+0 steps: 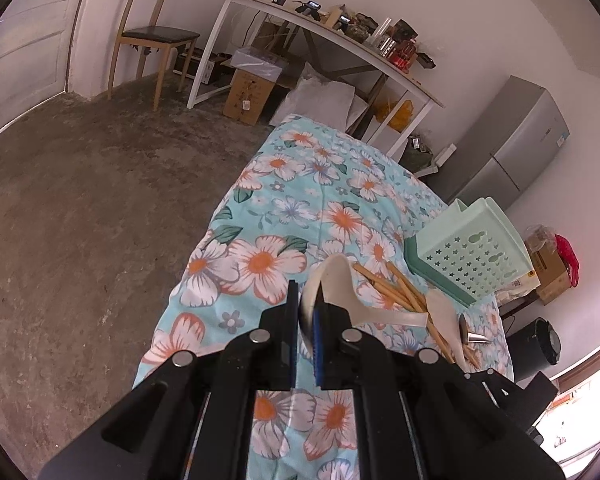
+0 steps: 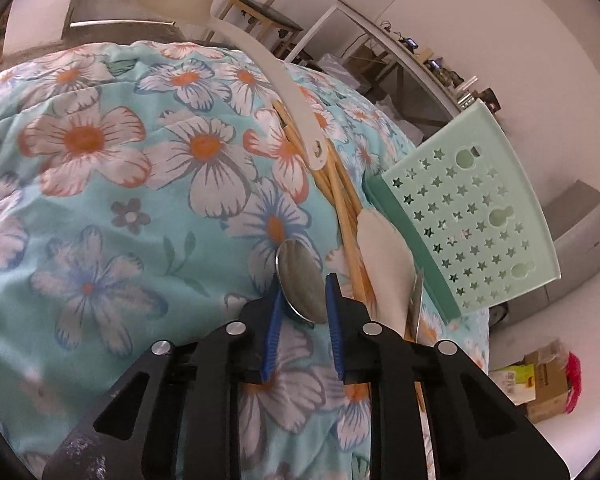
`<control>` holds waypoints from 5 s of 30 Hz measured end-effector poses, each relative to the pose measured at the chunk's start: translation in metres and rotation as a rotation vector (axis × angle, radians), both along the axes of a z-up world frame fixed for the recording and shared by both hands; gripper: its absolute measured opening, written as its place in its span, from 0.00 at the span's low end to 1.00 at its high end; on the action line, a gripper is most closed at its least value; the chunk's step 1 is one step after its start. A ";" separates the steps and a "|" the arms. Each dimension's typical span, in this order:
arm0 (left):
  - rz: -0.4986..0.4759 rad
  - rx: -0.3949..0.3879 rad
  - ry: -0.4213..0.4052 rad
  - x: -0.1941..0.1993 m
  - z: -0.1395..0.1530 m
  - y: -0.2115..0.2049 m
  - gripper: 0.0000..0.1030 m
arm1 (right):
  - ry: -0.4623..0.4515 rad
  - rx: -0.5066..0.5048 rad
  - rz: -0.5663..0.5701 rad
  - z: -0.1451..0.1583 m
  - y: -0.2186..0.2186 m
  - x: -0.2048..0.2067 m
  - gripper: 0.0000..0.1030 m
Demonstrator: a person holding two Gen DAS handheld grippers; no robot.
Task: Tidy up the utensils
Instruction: 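Carry the white ladle toward the holder with the left tool while the right tool grasps a metal spoon, then lower the ladle into the holder and open the left tool while the right tool carries the spoon over, then drop the metal spoon into the holder by opening the right tool, then grasp a silver metal spoon from the pile with the left tool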
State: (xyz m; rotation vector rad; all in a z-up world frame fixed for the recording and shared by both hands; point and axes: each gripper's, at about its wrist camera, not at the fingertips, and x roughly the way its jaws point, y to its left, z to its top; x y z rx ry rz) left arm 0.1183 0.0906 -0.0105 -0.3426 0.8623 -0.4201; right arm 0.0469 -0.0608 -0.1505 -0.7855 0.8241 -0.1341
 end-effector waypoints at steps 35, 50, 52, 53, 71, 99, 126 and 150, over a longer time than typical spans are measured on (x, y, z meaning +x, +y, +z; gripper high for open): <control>-0.203 0.420 -0.658 0.012 0.159 -0.161 0.05 | -0.500 1.163 -0.025 0.214 -0.162 -0.083 0.01; -0.395 0.723 -0.593 0.037 0.112 -0.258 0.09 | -0.611 1.209 -0.090 0.219 -0.225 -0.093 0.01; -0.408 0.633 -0.545 0.044 0.112 -0.257 0.22 | -0.622 1.209 -0.096 0.221 -0.230 -0.095 0.01; -0.411 0.583 -0.527 0.048 0.112 -0.255 0.30 | -0.627 1.209 -0.101 0.223 -0.233 -0.095 0.01; -0.262 0.119 -0.309 0.029 0.088 -0.134 0.80 | -0.655 1.155 -0.010 0.257 -0.245 -0.020 0.01; -0.209 0.130 -0.262 -0.003 0.024 -0.099 0.94 | -0.508 0.939 -0.237 0.199 -0.195 -0.031 0.52; -0.453 0.082 -0.123 -0.020 0.014 -0.196 0.94 | -0.263 1.144 -0.524 0.071 -0.197 -0.075 0.52; -0.560 0.148 -0.063 -0.009 -0.026 -0.258 0.31 | -0.235 1.208 -0.454 0.062 -0.212 -0.076 0.52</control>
